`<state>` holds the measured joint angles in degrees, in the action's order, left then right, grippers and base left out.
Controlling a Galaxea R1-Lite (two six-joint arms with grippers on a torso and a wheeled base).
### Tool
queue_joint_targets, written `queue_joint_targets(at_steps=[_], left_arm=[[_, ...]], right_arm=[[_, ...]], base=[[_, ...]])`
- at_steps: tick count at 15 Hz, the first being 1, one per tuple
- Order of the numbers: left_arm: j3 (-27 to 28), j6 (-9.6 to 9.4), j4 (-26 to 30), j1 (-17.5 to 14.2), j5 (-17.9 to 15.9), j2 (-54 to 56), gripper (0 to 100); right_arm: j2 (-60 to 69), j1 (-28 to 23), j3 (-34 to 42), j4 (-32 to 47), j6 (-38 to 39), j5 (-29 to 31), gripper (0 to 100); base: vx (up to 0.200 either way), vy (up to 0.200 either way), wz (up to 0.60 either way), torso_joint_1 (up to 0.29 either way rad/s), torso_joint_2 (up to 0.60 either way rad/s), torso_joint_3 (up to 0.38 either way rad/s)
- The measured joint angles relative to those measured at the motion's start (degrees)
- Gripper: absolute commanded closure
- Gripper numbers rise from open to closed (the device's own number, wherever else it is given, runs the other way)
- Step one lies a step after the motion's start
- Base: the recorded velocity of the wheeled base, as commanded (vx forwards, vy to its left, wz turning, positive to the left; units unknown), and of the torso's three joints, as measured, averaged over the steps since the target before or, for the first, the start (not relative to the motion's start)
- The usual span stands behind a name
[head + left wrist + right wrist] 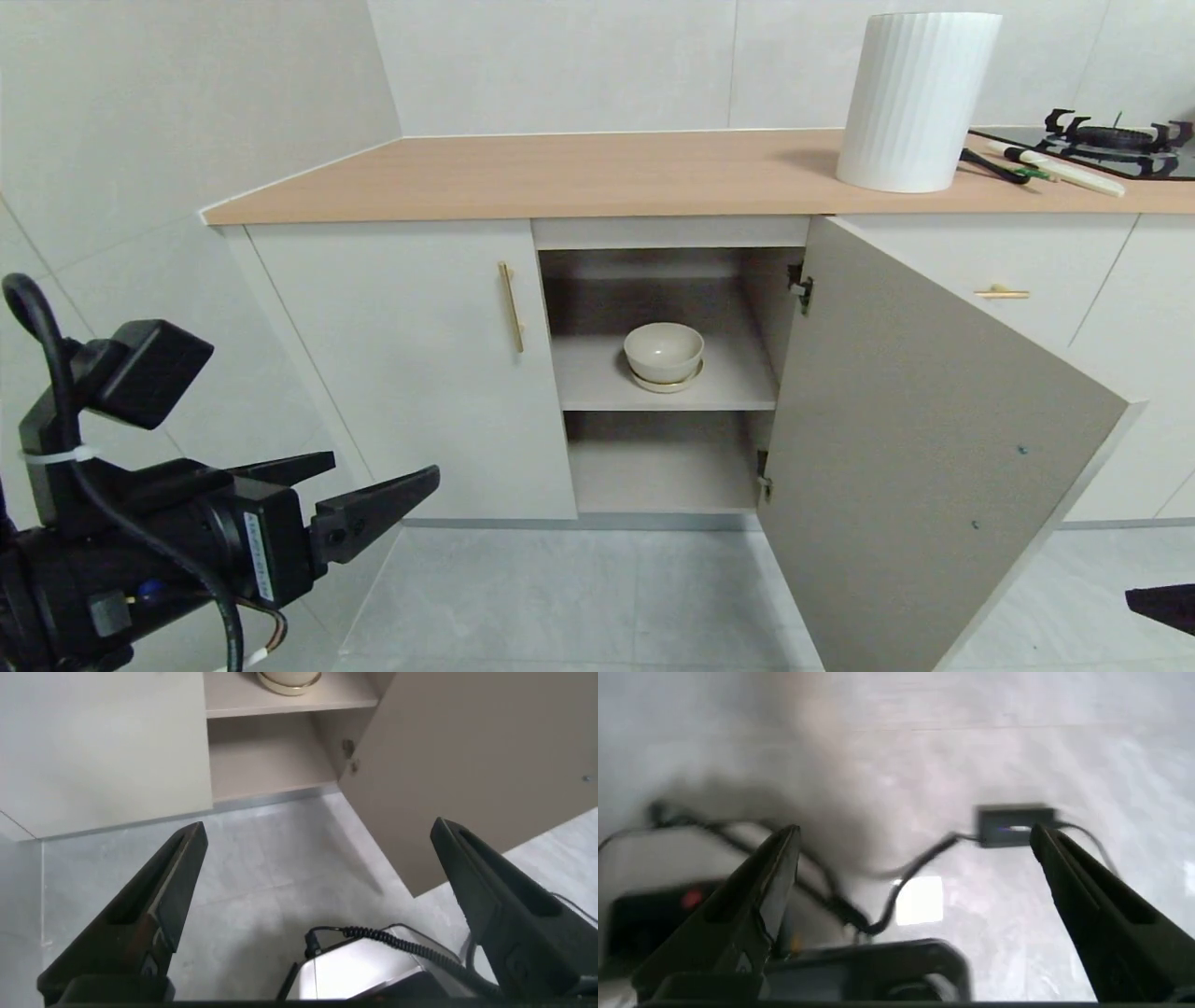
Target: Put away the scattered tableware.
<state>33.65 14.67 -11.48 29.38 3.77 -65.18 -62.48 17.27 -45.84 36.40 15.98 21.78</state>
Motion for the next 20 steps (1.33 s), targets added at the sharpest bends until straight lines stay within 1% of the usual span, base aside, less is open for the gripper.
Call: queue_joint_targets(at_steps=[2,4,5,6,8,10,14,18,20], left_arm=[[0.0,0.00,0.0,0.0,0.0,0.0,0],[0.0,0.00,0.0,0.0,0.0,0.0,0],[0.0,-0.02,0.0,0.0,0.0,0.0,0],[0.0,0.00,0.0,0.0,0.0,-0.1,0],[-0.1,0.00,0.0,0.0,0.0,-0.1,0],[-0.2,-0.02,0.0,0.0,0.0,-0.1,0],[-0.2,0.00,0.0,0.0,0.0,-0.1,0],[-0.2,0.00,0.0,0.0,0.0,-0.1,0],[-0.2,0.00,0.0,0.0,0.0,-0.1,0]], right_arm=[[-0.9,-2.5,0.0,-3.8,0.2,1.2,0],[-2.9,-6.1,1.0,-12.3,0.4,1.4,0],[-4.1,-8.0,1.8,-18.5,0.4,1.4,0],[-5.5,-9.8,2.9,-22.5,0.5,1.5,0],[-8.2,-12.2,4.5,-27.4,0.7,1.4,0],[-10.1,-13.1,5.1,-28.7,2.7,1.2,0],[-12.3,-13.1,5.3,-30.4,4.9,1.0,0],[-13.4,-9.8,5.6,-30.3,7.7,1.0,0],[-13.5,-7.1,5.7,-30.3,9.7,0.6,0]], base=[[0.000,0.000,0.00,0.000,0.00,0.000],[0.000,0.000,0.00,0.000,0.00,0.000],[0.000,0.000,0.00,0.000,0.00,0.000],[0.000,0.000,0.00,0.000,0.00,0.000],[0.000,0.000,0.00,0.000,0.00,0.000],[0.000,0.000,0.00,0.000,0.00,0.000],[0.000,0.000,0.00,0.000,0.00,0.000],[0.000,0.000,0.00,0.000,0.00,0.000],[0.000,0.000,0.00,0.000,0.00,0.000]])
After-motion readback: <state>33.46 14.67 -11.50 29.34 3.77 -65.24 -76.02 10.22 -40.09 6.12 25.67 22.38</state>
